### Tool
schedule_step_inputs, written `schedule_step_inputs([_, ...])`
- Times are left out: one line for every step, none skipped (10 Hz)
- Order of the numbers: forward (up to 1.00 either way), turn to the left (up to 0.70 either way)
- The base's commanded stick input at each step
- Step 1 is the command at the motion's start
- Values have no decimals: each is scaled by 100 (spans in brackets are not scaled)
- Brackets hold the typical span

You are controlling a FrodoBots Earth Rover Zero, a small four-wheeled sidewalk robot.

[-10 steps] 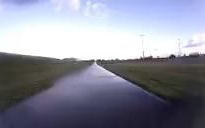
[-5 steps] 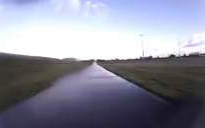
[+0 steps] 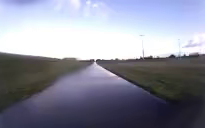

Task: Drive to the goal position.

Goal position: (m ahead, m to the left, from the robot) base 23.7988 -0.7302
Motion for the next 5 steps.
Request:
schedule_step_inputs([45, 0])
schedule_step_inputs([45, 0])
schedule_step_inputs([45, 0])
schedule_step_inputs([45, 0])
schedule_step_inputs([45, 3])
